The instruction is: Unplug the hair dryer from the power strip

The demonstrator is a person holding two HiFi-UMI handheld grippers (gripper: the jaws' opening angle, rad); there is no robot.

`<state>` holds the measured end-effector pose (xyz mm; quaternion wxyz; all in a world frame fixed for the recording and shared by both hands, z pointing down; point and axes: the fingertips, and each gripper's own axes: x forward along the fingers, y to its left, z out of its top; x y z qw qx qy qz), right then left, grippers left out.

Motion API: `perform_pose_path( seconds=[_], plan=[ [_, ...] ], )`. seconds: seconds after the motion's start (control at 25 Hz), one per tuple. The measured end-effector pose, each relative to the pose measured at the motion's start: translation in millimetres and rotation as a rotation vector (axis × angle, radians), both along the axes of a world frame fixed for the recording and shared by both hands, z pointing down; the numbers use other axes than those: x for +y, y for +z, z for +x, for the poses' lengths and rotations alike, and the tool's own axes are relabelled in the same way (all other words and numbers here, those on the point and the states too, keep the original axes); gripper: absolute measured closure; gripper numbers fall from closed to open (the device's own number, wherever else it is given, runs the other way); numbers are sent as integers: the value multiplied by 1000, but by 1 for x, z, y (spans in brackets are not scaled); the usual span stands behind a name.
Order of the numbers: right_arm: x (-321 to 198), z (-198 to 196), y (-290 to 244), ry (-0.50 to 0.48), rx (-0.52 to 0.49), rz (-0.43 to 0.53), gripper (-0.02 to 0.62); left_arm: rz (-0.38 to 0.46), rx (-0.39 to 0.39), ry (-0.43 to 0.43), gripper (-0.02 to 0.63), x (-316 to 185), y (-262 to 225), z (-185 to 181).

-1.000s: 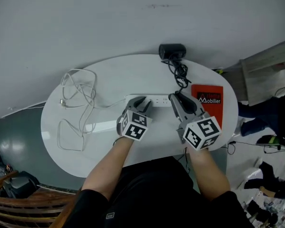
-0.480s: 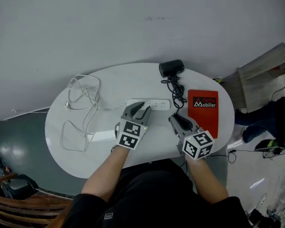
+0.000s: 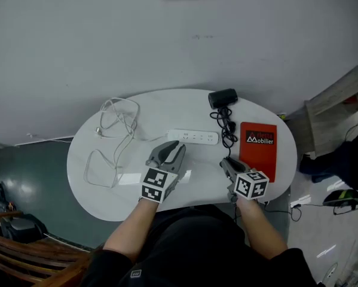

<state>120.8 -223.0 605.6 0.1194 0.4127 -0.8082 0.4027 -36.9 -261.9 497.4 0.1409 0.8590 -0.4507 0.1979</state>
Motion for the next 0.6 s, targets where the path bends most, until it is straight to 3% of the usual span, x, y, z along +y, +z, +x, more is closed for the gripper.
perform_pose_path(
  seconds=[0.4,0.6],
  plan=[
    [5,15,27,-26,3,-104,526,76,64,-121,537,9,-39,-27],
    [5,38,22,54,48,-92,517,119,98,-146,545,12,-57,-54]
  ],
)
